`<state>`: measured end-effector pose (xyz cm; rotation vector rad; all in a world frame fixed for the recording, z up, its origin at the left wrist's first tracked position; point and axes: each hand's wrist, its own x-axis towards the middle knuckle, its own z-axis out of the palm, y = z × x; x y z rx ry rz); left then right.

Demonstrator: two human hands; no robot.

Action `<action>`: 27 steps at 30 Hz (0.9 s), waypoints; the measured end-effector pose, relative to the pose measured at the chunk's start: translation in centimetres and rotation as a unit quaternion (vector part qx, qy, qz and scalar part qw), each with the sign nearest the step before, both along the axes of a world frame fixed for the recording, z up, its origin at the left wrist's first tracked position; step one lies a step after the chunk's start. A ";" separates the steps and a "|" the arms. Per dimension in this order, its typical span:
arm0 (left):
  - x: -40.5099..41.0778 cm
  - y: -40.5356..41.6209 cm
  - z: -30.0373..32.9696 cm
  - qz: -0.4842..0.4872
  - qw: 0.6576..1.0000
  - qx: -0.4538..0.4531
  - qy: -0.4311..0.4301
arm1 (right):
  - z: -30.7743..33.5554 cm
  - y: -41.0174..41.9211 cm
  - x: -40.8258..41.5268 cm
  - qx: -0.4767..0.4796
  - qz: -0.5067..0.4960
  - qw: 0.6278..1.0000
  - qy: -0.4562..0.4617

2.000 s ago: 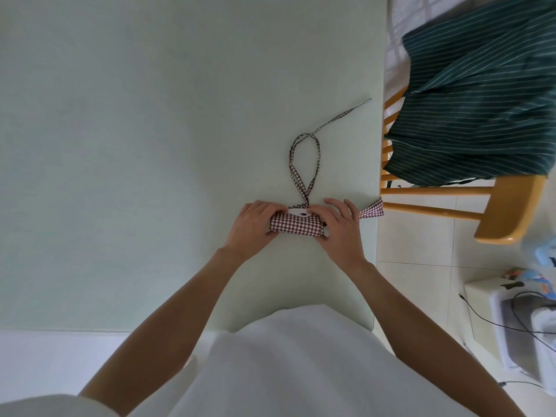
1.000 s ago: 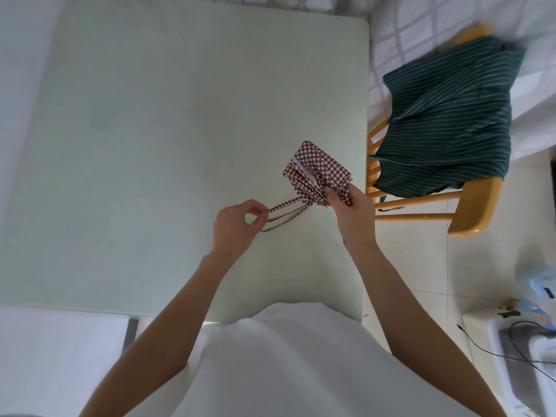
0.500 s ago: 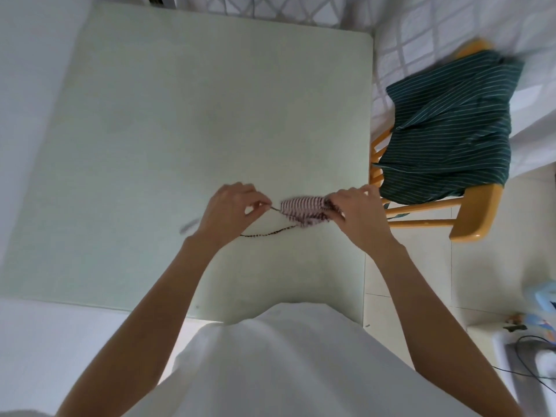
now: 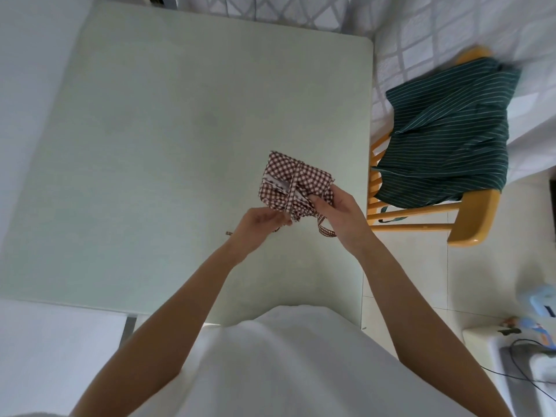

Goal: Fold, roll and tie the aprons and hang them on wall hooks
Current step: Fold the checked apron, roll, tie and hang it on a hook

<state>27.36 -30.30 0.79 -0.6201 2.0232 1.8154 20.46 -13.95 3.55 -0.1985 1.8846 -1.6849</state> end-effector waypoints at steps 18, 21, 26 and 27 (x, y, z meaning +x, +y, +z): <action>0.4 2.8 0.4 0.062 0.989 0.075 0.113 | 0.5 -0.5 -0.2 0.034 -0.140 0.989 0.024; 1.0 1.6 -0.2 0.047 0.994 0.055 0.077 | 0.8 0.0 -0.6 0.031 -0.157 0.987 0.033; 0.6 -4.0 -1.7 -0.107 0.975 -0.185 0.054 | 1.5 1.6 -0.9 0.104 0.050 0.990 0.083; 0.2 -5.2 -1.5 -0.122 0.955 -0.262 0.067 | 1.3 1.7 -0.8 0.159 0.122 0.973 0.117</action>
